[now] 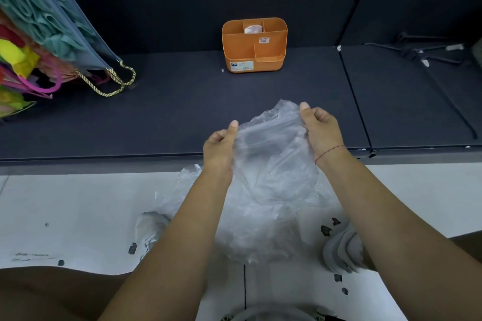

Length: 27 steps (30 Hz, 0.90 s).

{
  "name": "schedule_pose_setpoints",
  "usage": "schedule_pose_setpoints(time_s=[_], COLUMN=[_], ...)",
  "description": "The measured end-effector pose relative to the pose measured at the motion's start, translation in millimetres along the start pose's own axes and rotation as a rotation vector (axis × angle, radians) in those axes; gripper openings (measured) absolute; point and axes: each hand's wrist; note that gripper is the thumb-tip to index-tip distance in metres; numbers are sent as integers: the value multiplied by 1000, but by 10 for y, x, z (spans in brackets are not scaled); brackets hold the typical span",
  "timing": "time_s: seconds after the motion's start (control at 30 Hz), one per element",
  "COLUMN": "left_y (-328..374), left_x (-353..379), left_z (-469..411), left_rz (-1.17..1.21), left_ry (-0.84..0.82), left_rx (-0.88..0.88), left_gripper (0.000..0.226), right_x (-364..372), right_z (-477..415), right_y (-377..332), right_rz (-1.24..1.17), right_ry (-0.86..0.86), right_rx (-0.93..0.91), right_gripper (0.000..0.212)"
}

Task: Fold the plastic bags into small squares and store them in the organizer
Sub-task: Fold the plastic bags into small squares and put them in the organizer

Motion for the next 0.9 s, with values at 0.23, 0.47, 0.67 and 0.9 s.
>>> schedule_pose_setpoints(time_s=[0.23, 0.47, 0.67, 0.9], left_y=[120, 252, 180, 152], left_x=[-35, 173, 23, -154], left_z=[-58, 45, -26, -123], left_rz=[-626, -291, -170, -89], left_ry=[-126, -225, -103, 75], left_rx=[522, 440, 346, 332], left_gripper=[63, 21, 25, 27], right_x=[55, 22, -168, -324], right_z=[-31, -22, -22, -187], right_y=[-32, -89, 68, 67], right_rz=[162, 221, 171, -91], right_ry=[-108, -676, -736, -217], right_rx=[-107, 11, 132, 87], right_gripper=[48, 60, 21, 23])
Point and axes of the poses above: each hand's wrist, its own z-axis away from the middle knuckle, its own x-axis out of the palm, y = z × x, and after that the axes turned 2 degrees about x, right-handed
